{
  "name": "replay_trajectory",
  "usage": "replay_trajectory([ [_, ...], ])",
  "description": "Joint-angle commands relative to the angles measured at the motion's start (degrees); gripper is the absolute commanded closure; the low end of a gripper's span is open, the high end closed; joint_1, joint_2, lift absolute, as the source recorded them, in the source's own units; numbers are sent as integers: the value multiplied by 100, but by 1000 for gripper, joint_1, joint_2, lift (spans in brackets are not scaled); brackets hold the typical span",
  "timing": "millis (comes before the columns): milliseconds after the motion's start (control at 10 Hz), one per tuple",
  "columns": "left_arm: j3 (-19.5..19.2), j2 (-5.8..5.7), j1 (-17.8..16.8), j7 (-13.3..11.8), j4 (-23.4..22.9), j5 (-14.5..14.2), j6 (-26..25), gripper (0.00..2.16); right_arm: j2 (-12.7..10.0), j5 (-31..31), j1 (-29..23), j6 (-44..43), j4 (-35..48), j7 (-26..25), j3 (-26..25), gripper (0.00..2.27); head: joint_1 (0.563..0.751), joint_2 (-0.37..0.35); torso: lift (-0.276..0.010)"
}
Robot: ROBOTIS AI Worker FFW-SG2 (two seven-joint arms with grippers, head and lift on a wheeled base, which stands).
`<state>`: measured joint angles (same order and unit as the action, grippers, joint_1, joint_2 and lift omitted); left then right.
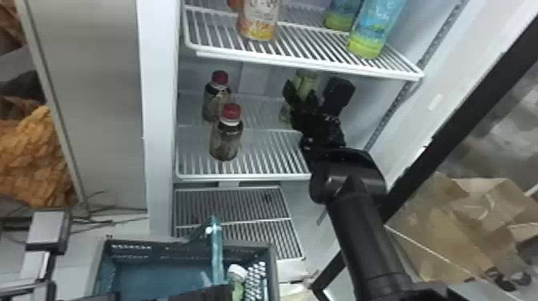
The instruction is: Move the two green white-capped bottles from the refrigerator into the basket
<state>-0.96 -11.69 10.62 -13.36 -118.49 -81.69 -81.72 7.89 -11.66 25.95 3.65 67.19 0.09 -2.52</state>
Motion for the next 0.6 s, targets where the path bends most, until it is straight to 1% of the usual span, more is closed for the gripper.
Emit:
replay_trajectory([
  [0, -18, 0, 34, 0, -13, -12, 16, 1144, 2, 69, -105, 28, 165, 0, -22, 955, 682, -350, -263],
  [100, -18, -9, 34, 0, 1, -12, 16, 1144, 2, 69, -218, 127, 348, 0, -45, 955, 680, -350, -263],
  [200, -18, 0, 49, 0, -13, -12, 16, 1144, 2, 58, -415, 296, 671, 0, -102, 955, 683, -350, -263],
  [400, -18, -9, 63, -9, -13, -23, 44, 1144, 2, 58, -626, 506, 1037, 0, -148, 955, 693, -350, -263],
  [500, -7, -9, 63, -9, -13, -23, 44, 1144, 19, 46, -794, 689, 1374, 9, -159, 955, 694, -350, -263],
])
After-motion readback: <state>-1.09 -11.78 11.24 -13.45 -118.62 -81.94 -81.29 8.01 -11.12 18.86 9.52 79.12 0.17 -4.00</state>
